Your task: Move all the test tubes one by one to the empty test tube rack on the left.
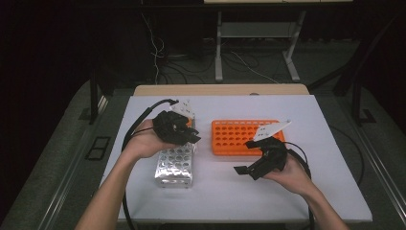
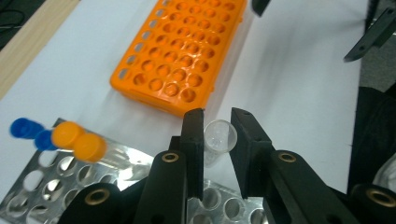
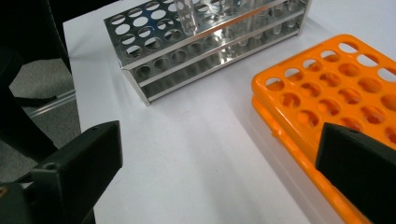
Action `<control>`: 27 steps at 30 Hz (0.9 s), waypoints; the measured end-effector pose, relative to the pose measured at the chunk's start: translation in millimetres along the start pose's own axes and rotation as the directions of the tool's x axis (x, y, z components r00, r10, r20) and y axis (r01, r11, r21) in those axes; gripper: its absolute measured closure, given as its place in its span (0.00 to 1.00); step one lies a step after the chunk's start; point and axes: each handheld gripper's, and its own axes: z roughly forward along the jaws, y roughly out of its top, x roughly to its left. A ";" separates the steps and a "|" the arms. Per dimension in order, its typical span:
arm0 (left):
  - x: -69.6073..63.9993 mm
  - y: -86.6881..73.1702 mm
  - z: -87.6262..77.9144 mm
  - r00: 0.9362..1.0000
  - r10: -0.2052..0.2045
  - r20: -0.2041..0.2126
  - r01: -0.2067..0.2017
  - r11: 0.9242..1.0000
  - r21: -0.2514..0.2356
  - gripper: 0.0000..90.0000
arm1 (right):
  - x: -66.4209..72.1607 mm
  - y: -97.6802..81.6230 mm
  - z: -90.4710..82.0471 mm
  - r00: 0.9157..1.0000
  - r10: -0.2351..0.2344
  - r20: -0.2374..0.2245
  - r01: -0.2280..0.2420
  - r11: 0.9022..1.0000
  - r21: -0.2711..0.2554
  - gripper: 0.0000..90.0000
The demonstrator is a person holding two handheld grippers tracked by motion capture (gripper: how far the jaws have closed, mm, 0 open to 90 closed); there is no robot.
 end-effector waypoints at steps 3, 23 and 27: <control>3.7 -2.6 -1.3 1.000 -0.005 -0.016 0.005 1.000 0.000 0.83 | -2.7 -6.3 -4.1 1.000 0.014 0.005 -0.014 1.000 -0.012 0.00; 22.6 -24.1 8.9 0.996 -0.035 -0.087 0.036 0.999 0.005 0.83 | -5.8 -26.1 -9.6 0.999 0.039 -0.002 -0.039 0.999 -0.018 0.00; 24.6 -27.7 14.7 0.996 -0.035 -0.084 0.036 0.999 0.013 0.83 | -6.6 -29.1 -10.8 0.999 0.047 0.001 -0.047 0.999 -0.021 0.00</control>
